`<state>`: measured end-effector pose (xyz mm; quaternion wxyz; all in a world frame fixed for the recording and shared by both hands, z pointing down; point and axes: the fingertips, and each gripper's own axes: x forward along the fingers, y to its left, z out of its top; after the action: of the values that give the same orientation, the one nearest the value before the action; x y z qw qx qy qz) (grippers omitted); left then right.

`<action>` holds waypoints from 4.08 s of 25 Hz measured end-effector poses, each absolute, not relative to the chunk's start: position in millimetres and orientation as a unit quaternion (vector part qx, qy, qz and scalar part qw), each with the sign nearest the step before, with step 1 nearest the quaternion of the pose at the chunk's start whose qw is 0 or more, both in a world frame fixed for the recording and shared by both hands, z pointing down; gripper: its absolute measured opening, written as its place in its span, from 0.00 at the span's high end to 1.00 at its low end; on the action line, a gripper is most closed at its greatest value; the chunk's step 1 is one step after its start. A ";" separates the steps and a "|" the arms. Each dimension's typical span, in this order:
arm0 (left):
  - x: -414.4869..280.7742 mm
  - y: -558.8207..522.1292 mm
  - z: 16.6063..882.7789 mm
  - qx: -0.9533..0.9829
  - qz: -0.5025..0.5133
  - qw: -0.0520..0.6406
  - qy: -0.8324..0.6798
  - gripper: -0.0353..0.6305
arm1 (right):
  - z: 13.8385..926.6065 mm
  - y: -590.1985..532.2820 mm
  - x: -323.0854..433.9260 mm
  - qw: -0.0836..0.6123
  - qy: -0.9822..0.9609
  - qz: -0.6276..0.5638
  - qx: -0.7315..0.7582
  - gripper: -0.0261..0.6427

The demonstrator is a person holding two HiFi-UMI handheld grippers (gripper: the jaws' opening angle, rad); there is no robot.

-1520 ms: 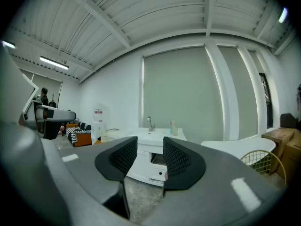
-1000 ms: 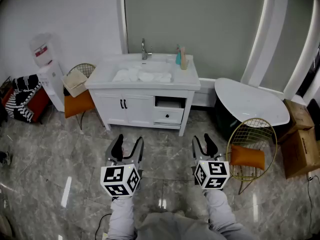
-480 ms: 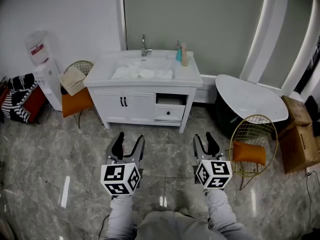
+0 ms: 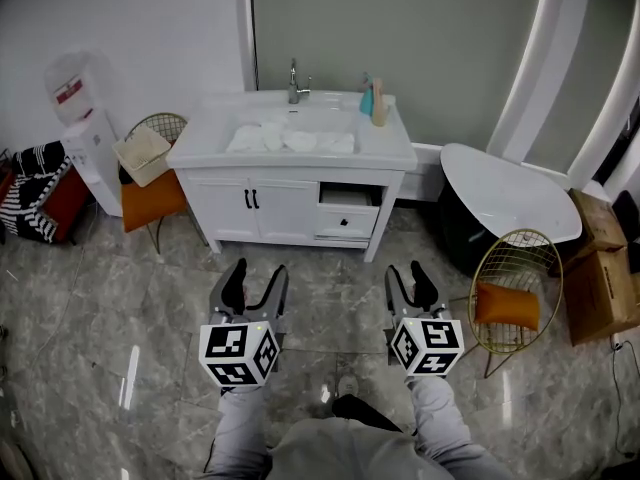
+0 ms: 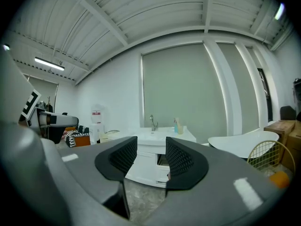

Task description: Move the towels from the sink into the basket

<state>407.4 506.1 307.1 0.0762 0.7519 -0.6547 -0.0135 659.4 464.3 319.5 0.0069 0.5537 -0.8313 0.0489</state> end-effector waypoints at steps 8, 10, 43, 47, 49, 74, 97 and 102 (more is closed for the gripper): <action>384.5 425.5 317.3 0.737 -0.007 0.081 -0.671 0.43 | 328.8 368.5 633.0 0.007 -0.846 0.058 0.531 0.70; 376.4 398.9 313.1 0.730 -0.007 0.079 -0.679 0.43 | 326.2 338.0 624.0 0.007 -0.852 0.057 0.520 0.70; 178.6 39.6 330.1 0.749 0.016 0.090 -0.656 0.43 | 354.8 -12.9 395.3 0.065 -0.867 0.065 0.489 0.63; 168.4 3.9 342.4 0.760 0.023 0.105 -0.641 0.43 | 369.3 -41.9 379.3 0.088 -0.868 0.070 0.484 0.60; 166.4 -16.7 348.0 0.767 0.025 0.111 -0.632 0.43 | 380.2 -60.7 373.2 0.104 -0.868 0.076 0.479 0.57; 181.2 -267.5 526.1 0.787 0.295 0.304 -0.449 0.27 | 586.0 -212.6 306.5 0.464 -0.857 0.021 0.224 0.32; 211.8 -289.4 616.9 0.778 0.420 0.348 -0.312 0.28 | 672.6 -226.6 271.8 0.586 -0.791 0.002 0.173 0.31; 209.6 -290.0 618.1 0.778 0.427 0.335 -0.317 0.42 | 668.9 -229.4 267.4 0.587 -0.789 -0.016 0.182 0.39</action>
<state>209.6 -290.0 618.1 0.3346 0.7780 -0.3174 0.4267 267.4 -229.4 668.9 0.5867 0.1817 -0.7890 -0.0156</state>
